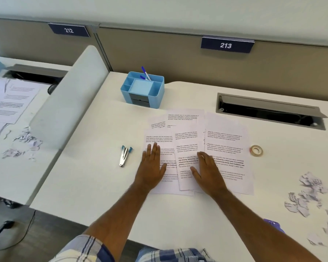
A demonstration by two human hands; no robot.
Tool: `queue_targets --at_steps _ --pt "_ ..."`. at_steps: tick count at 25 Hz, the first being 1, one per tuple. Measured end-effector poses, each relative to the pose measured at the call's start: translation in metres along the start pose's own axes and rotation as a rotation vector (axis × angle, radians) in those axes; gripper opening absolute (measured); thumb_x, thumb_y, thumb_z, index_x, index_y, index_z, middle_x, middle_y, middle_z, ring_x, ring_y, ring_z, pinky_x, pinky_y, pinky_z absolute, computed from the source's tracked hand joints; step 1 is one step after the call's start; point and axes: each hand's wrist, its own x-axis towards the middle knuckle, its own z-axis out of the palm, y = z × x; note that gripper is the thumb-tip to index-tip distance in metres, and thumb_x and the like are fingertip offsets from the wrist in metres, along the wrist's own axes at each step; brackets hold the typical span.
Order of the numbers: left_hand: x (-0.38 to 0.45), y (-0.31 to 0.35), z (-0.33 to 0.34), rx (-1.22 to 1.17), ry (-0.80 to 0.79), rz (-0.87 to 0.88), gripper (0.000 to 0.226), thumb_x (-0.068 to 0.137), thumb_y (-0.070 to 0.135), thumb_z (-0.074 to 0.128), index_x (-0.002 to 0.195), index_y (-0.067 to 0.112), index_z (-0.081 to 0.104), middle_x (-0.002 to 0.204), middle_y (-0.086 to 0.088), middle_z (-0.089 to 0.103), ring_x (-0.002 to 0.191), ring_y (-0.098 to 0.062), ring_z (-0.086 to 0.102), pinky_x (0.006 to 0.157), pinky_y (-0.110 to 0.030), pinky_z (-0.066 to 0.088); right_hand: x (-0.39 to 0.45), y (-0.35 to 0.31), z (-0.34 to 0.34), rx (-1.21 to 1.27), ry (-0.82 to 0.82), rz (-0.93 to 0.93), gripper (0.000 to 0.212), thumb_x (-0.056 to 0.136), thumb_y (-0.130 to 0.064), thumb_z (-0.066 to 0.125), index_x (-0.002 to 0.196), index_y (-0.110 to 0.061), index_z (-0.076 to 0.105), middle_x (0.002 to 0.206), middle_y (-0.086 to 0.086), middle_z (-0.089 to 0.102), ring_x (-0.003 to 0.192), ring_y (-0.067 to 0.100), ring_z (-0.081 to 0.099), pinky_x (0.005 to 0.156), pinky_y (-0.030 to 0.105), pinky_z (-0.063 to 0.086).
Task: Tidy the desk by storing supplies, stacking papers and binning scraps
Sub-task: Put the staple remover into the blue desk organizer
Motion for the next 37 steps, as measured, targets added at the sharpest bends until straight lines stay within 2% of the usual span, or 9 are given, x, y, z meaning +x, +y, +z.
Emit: queue_targets --at_steps 8,11,15,21,24,27,30,33,37 --pt "-0.005 -0.07 -0.02 -0.014 0.072 -0.144 0.083 0.098 0.054 0.019 0.162 0.004 0.005 0.171 -0.009 -0.003 0.158 -0.027 -0.009 0.129 -0.044 0.002 0.05 -0.073 0.025 0.037 -0.026 -0.16 0.051 0.102 -0.017 0.052 0.149 -0.001 0.041 0.153 0.014 0.044 0.143 0.031 0.039 0.124 0.046 0.028" --pt "-0.007 -0.096 -0.025 -0.022 0.091 -0.205 0.077 0.102 0.045 0.032 0.162 0.003 0.007 0.171 -0.009 -0.001 0.158 -0.03 -0.007 0.129 -0.046 0.005 0.072 -0.098 0.033 0.04 -0.052 -0.238 0.051 0.098 -0.011 0.054 0.147 -0.002 0.045 0.151 0.012 0.047 0.142 0.03 0.041 0.126 0.044 0.022" --pt "-0.013 -0.124 -0.031 -0.047 0.086 -0.288 0.074 0.098 0.039 0.022 0.161 0.0 0.015 0.171 -0.014 0.007 0.158 -0.037 -0.001 0.127 -0.052 0.014 0.102 -0.134 0.045 0.041 -0.13 -0.359 0.054 0.091 -0.013 0.061 0.144 -0.007 0.05 0.146 0.008 0.051 0.136 0.029 0.045 0.122 0.044 0.029" --pt "-0.023 -0.169 -0.037 -0.053 0.127 -0.363 0.071 0.102 0.032 0.036 0.16 -0.003 0.013 0.17 -0.017 0.007 0.157 -0.038 0.001 0.127 -0.052 0.015 0.137 -0.19 0.074 -0.013 -0.25 -0.45 0.071 0.077 0.004 0.054 0.146 -0.015 0.051 0.149 0.004 0.05 0.138 0.026 0.044 0.125 0.038 0.011" --pt "-0.023 -0.189 -0.035 -0.05 0.132 -0.384 0.078 0.097 0.043 0.023 0.16 -0.003 0.016 0.17 -0.017 0.011 0.157 -0.038 0.005 0.127 -0.053 0.016 0.147 -0.208 0.089 -0.066 -0.367 -0.523 0.076 0.079 0.008 0.052 0.151 -0.017 0.046 0.158 0.005 0.042 0.143 0.028 0.039 0.127 0.045 0.016" --pt "-0.02 -0.208 -0.028 -0.056 0.129 -0.402 0.084 0.096 0.053 0.014 0.16 0.0 0.017 0.17 -0.014 0.011 0.158 -0.036 0.006 0.126 -0.053 0.017 0.152 -0.216 0.108 -0.148 -0.391 -0.623 0.069 0.084 0.003 0.057 0.148 -0.024 0.051 0.156 0.002 0.046 0.139 0.033 0.047 0.121 0.054 0.029" --pt "-0.015 -0.222 -0.021 -0.045 0.111 -0.402 0.084 0.097 0.057 0.016 0.161 0.003 0.018 0.171 -0.011 0.011 0.158 -0.036 0.008 0.125 -0.055 0.019 0.151 -0.215 0.125 -0.237 -0.298 -0.639 0.057 0.079 -0.013 0.08 0.129 -0.036 0.066 0.137 -0.01 0.065 0.117 0.024 0.067 0.104 0.052 0.045" --pt "-0.011 -0.227 -0.016 -0.029 0.091 -0.418 0.083 0.098 0.058 0.016 0.161 0.004 0.017 0.171 -0.01 0.009 0.157 -0.036 0.009 0.126 -0.055 0.017 0.153 -0.21 0.129 -0.185 -0.211 -0.641 0.037 0.082 -0.028 0.08 0.116 -0.04 0.069 0.128 -0.014 0.067 0.108 0.019 0.067 0.091 0.041 0.038" --pt "-0.001 -0.228 -0.013 0.035 0.083 -0.418 0.081 0.101 0.058 0.018 0.161 0.004 0.018 0.171 -0.012 0.012 0.157 -0.035 0.01 0.126 -0.056 0.013 0.16 -0.206 0.125 -0.179 -0.222 -0.658 0.029 0.083 -0.041 0.074 0.111 -0.04 0.069 0.117 -0.015 0.067 0.101 0.018 0.064 0.08 0.04 0.045"
